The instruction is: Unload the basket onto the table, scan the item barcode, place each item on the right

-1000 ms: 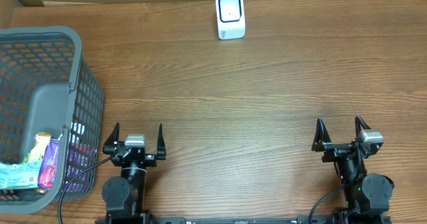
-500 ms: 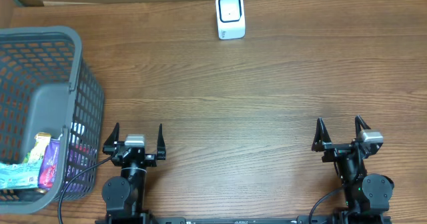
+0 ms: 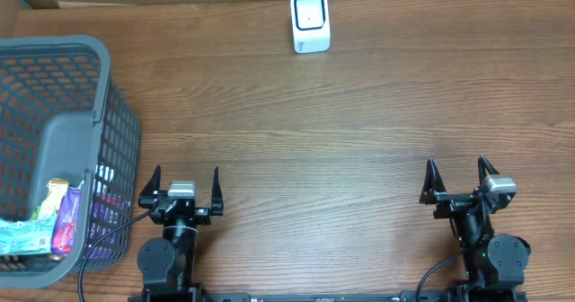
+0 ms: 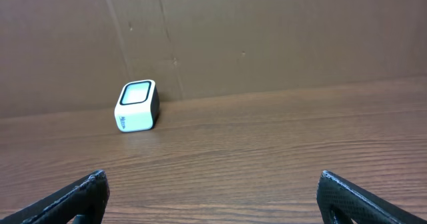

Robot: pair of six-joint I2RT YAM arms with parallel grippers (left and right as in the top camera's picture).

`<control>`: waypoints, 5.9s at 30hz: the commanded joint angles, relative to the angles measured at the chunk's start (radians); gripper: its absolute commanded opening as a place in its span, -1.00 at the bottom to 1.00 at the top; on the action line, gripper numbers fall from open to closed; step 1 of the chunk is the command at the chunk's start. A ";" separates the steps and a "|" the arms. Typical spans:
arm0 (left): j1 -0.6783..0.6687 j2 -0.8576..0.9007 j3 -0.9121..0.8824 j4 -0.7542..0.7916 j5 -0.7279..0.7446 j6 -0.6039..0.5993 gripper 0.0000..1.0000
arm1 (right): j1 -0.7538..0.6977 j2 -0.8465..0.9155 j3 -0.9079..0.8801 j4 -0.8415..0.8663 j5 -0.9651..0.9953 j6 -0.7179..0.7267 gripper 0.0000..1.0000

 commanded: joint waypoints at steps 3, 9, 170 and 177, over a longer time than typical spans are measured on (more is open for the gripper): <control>-0.006 -0.009 -0.005 0.000 -0.013 0.015 0.99 | 0.005 -0.010 -0.011 0.005 0.010 0.000 1.00; -0.006 -0.009 -0.005 0.000 -0.013 0.015 0.99 | 0.005 -0.010 -0.011 0.005 0.010 0.000 1.00; 0.565 1.503 1.694 -1.172 -0.002 -0.458 0.52 | 0.004 1.149 1.391 -1.225 -0.248 0.110 1.00; 0.671 1.459 1.692 -1.271 -0.010 -0.476 0.56 | 0.003 1.149 1.391 -1.198 -0.248 0.097 1.00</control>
